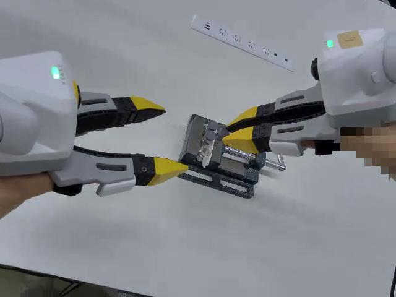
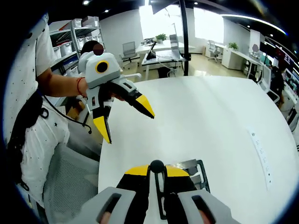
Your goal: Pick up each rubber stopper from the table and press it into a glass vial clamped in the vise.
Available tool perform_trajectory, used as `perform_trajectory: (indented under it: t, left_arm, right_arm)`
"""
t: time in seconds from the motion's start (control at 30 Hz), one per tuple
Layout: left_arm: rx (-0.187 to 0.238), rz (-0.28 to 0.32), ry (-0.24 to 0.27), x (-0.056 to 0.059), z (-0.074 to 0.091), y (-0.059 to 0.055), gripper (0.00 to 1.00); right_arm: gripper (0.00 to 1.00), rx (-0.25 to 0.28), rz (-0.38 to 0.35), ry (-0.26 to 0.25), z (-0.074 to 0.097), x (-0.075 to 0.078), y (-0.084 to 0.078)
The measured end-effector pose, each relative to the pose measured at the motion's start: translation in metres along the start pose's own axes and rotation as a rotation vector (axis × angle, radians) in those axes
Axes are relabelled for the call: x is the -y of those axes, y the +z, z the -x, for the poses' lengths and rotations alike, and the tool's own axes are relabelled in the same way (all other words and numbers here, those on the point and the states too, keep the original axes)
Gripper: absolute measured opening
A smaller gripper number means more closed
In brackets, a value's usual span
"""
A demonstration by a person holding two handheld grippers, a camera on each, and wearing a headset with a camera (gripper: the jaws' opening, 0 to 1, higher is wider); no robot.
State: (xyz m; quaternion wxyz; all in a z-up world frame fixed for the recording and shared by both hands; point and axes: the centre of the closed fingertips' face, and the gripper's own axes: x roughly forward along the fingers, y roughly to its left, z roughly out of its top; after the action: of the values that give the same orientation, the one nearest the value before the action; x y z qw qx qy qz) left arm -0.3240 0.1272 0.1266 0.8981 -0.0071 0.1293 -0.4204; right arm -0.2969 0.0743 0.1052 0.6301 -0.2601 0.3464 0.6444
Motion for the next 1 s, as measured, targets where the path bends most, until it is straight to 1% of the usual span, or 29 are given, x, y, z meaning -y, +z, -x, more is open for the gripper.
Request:
perform_trajectory:
  t: [0.07, 0.1, 0.17, 0.23, 0.3, 0.4, 0.47, 0.6, 0.63, 0.73, 0.87, 0.93, 1.0]
  left_arm:
    - [-0.001, 0.012, 0.002, -0.002, 0.0, -0.002, 0.55]
    - [0.002, 0.009, 0.003, -0.002, 0.0, -0.003, 0.56]
    - [0.007, 0.005, 0.002, -0.002, 0.0, -0.003, 0.6]
    - [0.007, 0.013, 0.0, -0.003, 0.001, -0.005, 0.62]
    - [0.004, 0.016, 0.001, -0.004, 0.001, -0.008, 0.64]
    - [0.012, 0.021, -0.001, -0.004, 0.003, -0.01, 0.69]
    - [0.008, 0.024, -0.002, -0.004, 0.003, -0.013, 0.72]
    - [-0.006, 0.03, -0.01, -0.004, 0.004, -0.02, 0.78]
    - [-0.01, 0.036, -0.013, -0.004, 0.004, -0.022, 0.8]
    - [-0.012, 0.031, -0.016, -0.003, 0.004, -0.024, 0.82]
    - [-0.021, 0.033, -0.025, -0.002, 0.003, -0.026, 0.83]
    - [-0.019, 0.029, -0.027, -0.002, 0.003, -0.026, 0.83]
    - [-0.014, 0.029, -0.027, -0.002, 0.003, -0.026, 0.84]
  right_arm:
    - [0.05, -0.022, 0.009, -0.017, -0.003, 0.003, -0.003]
    - [0.05, -0.041, 0.021, -0.031, -0.007, 0.007, -0.008]
    - [0.05, -0.053, 0.021, -0.039, -0.011, 0.009, -0.01]
    - [0.05, -0.067, 0.02, -0.049, -0.016, 0.011, -0.013]
    - [0.05, -0.088, 0.029, -0.056, -0.022, 0.014, -0.018]
    - [0.05, -0.119, 0.051, -0.07, -0.028, 0.018, -0.023]
    - [0.05, -0.133, 0.056, -0.074, -0.031, 0.019, -0.026]
    - [0.05, -0.181, 0.091, -0.09, -0.035, 0.023, -0.034]
    - [0.05, -0.187, 0.094, -0.092, -0.036, 0.022, -0.035]
    - [0.05, -0.194, 0.098, -0.093, -0.04, 0.024, -0.038]
    - [0.05, -0.227, 0.127, -0.106, -0.045, 0.025, -0.044]
    - [0.05, -0.231, 0.129, -0.105, -0.046, 0.024, -0.045]
    - [0.05, -0.237, 0.131, -0.107, -0.047, 0.026, -0.047]
